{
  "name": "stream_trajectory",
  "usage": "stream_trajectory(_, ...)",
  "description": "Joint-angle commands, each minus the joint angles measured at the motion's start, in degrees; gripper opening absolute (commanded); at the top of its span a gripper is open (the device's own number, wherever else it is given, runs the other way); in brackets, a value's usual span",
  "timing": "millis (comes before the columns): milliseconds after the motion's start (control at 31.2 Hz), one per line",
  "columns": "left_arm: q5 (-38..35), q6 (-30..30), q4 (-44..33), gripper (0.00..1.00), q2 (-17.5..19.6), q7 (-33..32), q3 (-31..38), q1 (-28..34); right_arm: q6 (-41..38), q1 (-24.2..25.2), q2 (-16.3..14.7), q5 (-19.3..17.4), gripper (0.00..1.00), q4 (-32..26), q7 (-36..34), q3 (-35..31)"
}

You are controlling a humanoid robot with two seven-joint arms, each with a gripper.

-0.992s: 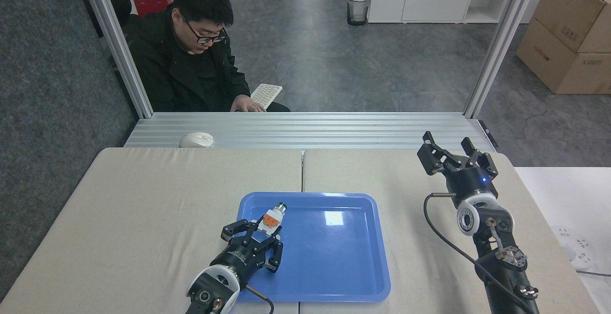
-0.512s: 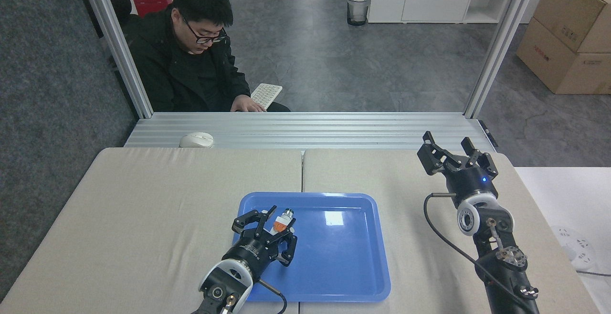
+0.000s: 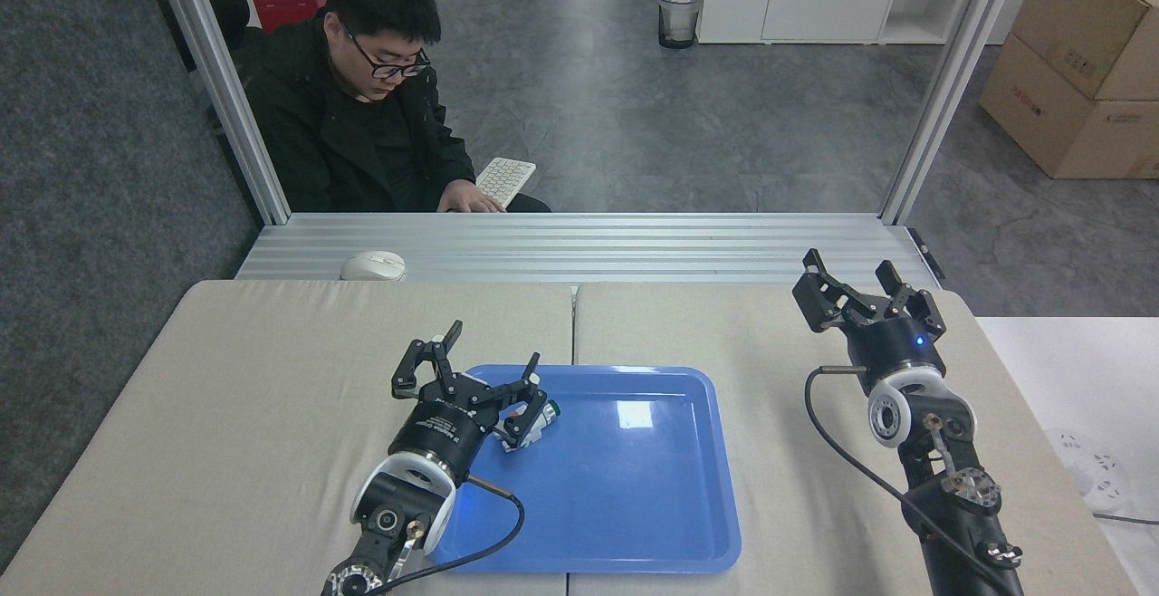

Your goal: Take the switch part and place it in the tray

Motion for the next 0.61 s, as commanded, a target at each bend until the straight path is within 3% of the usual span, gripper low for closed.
stream_trajectory(0,2.2,0.2,0.3,1.0,0.2,4.4,18.0,-3.3,0.0,0.0,0.0,0.0,1.0,0.0,0.0,-0.1)
stream_trajectory(192,3.1,0.4,0.9,1.0,1.4,7.2,19.6,-3.7,0.1,0.0,0.0,0.0,1.0,0.0,0.0,0.0)
stream_trajectory(576,7.3,2.1,0.3,1.0,1.0,4.0,18.8,-2.5,0.1,0.0,0.0,0.0,1.0,0.0,0.0,0.0)
